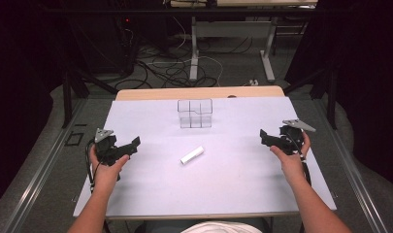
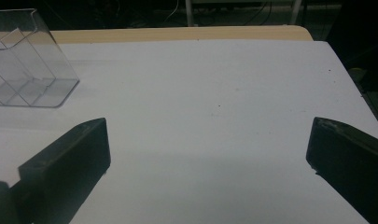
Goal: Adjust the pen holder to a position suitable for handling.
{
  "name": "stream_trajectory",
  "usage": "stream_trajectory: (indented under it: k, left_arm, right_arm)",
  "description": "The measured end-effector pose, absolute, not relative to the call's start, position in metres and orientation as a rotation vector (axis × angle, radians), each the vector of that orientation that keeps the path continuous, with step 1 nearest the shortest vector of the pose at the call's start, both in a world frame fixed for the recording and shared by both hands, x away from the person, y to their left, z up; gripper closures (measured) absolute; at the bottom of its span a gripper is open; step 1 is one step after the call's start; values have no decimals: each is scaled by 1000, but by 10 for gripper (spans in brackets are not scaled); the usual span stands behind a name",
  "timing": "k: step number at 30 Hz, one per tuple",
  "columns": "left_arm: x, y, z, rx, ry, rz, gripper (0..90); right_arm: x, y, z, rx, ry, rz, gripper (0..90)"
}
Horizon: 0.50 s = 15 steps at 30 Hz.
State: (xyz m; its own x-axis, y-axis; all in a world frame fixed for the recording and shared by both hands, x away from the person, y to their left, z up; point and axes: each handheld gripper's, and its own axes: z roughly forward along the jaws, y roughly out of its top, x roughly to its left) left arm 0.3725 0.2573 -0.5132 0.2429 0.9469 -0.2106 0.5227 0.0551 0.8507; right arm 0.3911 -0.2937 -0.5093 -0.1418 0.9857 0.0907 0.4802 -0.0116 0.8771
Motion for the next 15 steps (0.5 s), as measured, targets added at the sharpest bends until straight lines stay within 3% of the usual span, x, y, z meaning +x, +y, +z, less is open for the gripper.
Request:
stream_trajectory:
  k: [12,15]
  left_arm:
    - [382,244,-499,1556,1379,581,34]
    - [388,236,-492,1536,1383,585,138]
  right_arm:
    - [391,-289,-513,1552,1659,1099,0]
    - [390,-284,-514,1530,1684,1107,0]
